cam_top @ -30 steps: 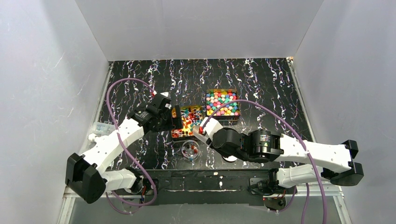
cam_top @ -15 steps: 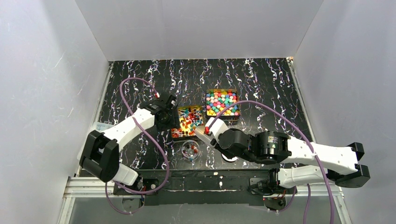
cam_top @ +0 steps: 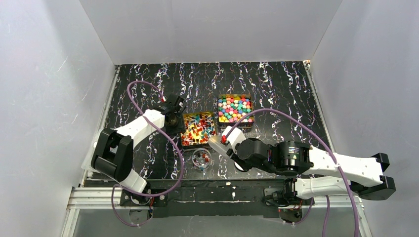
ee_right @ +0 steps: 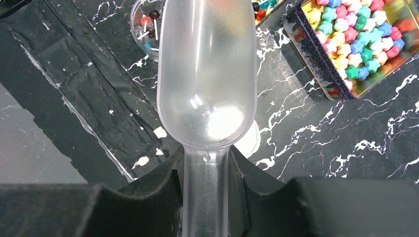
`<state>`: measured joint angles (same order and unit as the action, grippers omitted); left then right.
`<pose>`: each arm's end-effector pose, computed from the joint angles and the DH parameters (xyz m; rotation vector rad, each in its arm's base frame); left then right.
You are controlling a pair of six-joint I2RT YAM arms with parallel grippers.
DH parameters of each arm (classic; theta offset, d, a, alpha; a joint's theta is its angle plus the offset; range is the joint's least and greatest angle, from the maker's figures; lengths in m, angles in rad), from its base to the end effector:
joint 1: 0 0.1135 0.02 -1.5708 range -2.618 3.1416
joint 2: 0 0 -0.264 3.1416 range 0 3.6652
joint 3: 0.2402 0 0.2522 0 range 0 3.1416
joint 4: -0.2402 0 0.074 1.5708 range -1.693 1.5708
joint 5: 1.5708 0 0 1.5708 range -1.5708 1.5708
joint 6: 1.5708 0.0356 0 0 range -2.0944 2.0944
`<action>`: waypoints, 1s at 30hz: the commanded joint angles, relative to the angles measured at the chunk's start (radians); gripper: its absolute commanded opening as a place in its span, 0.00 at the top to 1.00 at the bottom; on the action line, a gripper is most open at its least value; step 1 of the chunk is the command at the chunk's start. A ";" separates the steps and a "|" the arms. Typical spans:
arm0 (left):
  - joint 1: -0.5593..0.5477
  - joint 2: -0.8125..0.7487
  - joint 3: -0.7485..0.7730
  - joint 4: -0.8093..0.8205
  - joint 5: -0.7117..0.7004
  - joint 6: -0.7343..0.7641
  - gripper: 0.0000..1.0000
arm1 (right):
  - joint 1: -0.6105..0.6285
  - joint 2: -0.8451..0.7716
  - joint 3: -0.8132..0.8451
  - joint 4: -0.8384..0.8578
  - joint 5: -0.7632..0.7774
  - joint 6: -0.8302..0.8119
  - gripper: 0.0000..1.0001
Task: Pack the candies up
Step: Adjust the storage box at the center of the board.
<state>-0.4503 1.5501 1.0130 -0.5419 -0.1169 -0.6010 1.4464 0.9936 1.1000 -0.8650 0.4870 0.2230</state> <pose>0.2785 -0.1300 0.2073 -0.2384 2.6414 -0.1997 0.0401 0.1862 0.3479 -1.0871 1.9652 0.3392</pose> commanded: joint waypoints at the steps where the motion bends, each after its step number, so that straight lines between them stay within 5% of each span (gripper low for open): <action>1: 0.016 0.020 0.034 0.020 -0.003 0.017 0.64 | -0.004 -0.030 -0.006 0.036 -0.002 0.025 0.99; 8: 0.022 0.074 0.038 0.044 0.010 0.018 0.72 | -0.004 -0.026 -0.008 0.035 -0.007 0.030 0.99; 18: 0.049 0.050 0.008 0.081 0.045 0.007 1.00 | -0.004 -0.016 -0.005 0.037 -0.014 0.038 0.99; 21: 0.061 0.020 -0.012 0.111 0.072 0.013 1.00 | -0.004 -0.008 -0.004 0.039 -0.013 0.039 0.99; 30: 0.157 -0.242 -0.143 0.343 0.456 -0.042 1.00 | -0.004 -0.042 0.035 0.047 -0.022 0.044 0.99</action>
<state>-0.3180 1.4010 0.8898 -0.3336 0.1558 -0.6006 1.4460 0.9878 1.0954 -0.8608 0.4633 0.2581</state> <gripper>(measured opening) 0.020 0.383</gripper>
